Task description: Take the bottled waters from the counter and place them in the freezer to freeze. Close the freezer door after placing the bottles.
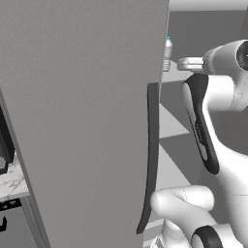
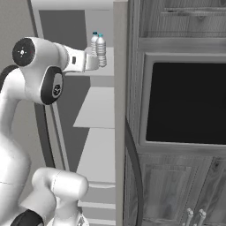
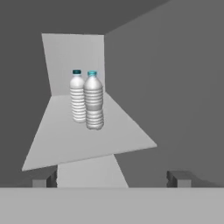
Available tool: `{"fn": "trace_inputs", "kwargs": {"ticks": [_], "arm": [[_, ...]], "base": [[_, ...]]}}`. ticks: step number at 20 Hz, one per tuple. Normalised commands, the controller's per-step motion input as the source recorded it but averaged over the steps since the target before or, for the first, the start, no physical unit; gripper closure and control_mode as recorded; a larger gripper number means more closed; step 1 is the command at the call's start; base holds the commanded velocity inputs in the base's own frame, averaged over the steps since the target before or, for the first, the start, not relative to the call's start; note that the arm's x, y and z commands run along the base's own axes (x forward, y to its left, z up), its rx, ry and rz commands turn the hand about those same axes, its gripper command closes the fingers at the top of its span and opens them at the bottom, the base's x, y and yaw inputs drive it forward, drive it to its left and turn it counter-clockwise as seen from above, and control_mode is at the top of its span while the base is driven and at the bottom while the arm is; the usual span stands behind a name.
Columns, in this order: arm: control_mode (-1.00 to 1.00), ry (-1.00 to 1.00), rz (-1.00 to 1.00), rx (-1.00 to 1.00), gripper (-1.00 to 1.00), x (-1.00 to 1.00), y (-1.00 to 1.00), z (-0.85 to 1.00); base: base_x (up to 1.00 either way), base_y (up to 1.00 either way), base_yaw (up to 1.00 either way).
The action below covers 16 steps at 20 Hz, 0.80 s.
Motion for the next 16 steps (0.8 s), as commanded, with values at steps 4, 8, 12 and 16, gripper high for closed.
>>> {"fn": "trace_inputs", "kwargs": {"ticks": [4, 8, 12, 16], "arm": [[-1.00, 0.00, -0.04, 0.05, -1.00, -0.99, 0.00, 0.00], [-1.00, 0.01, -0.03, 0.08, -1.00, -0.96, 0.00, -0.01], [-1.00, 0.04, 0.00, 0.11, -1.00, -0.81, 0.00, -0.18], [-1.00, 0.00, 0.00, 0.10, -1.00, -0.85, 0.06, -0.14]], "base": [[0.00, 0.00, 0.00], [0.00, 0.00, 0.00], [0.00, 0.00, 0.00], [0.00, 0.00, 0.00]]}}
